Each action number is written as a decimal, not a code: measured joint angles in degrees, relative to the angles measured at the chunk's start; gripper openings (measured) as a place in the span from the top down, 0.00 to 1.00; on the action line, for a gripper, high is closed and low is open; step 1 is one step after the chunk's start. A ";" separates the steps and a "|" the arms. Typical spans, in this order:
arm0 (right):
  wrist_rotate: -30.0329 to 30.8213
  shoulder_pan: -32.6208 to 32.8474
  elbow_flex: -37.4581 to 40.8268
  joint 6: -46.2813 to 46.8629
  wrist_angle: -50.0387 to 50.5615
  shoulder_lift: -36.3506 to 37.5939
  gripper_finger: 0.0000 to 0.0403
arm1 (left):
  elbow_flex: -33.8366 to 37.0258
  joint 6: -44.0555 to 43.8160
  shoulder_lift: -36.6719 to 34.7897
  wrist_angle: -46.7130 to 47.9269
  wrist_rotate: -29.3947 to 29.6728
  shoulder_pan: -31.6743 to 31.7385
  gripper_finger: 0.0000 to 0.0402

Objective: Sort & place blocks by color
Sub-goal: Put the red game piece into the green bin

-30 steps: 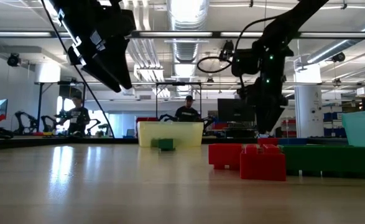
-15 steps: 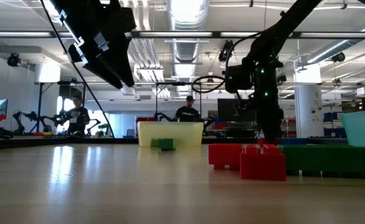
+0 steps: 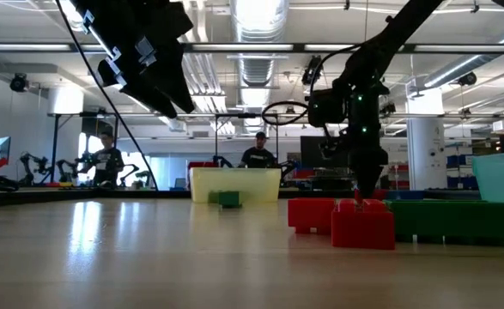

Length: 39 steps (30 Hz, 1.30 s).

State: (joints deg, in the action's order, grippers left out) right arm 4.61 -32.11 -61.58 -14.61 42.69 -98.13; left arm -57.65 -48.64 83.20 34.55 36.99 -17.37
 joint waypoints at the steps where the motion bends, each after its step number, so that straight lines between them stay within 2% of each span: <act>1: -0.22 -0.05 -0.03 -0.27 -0.72 0.03 0.67 | 0.00 0.00 0.00 0.02 0.14 0.00 0.44; 13: -2.11 -0.03 -0.90 -0.58 -1.72 0.56 0.69 | 0.00 0.02 0.00 0.13 1.04 0.00 0.44; 19: -2.58 0.21 -1.50 -0.21 -0.93 4.43 0.69 | -0.03 1.33 0.00 0.21 1.09 0.00 0.44; 24: -10.66 0.46 -0.72 3.24 -2.06 11.40 0.68 | -1.02 6.29 -0.55 0.07 1.11 0.15 0.44; 26: -12.05 1.15 0.21 5.15 -3.20 14.70 0.68 | -1.38 7.47 -1.21 -0.27 1.66 0.28 0.44; 30: -14.33 4.20 2.82 9.54 -7.97 22.00 0.68 | -1.34 8.87 -2.59 -1.11 5.93 0.26 0.44; 33: -15.13 7.46 6.14 13.00 -13.91 27.19 0.68 | -1.27 12.32 -3.42 -2.59 7.02 0.26 0.44; 39: -15.21 14.87 14.31 19.58 -34.65 34.42 0.68 | -1.14 22.81 -3.67 -9.43 6.79 0.00 0.44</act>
State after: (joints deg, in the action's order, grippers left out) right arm -10.60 -17.25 -47.27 4.97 8.04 -63.71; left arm -58.79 -25.83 79.53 25.12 43.78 -17.37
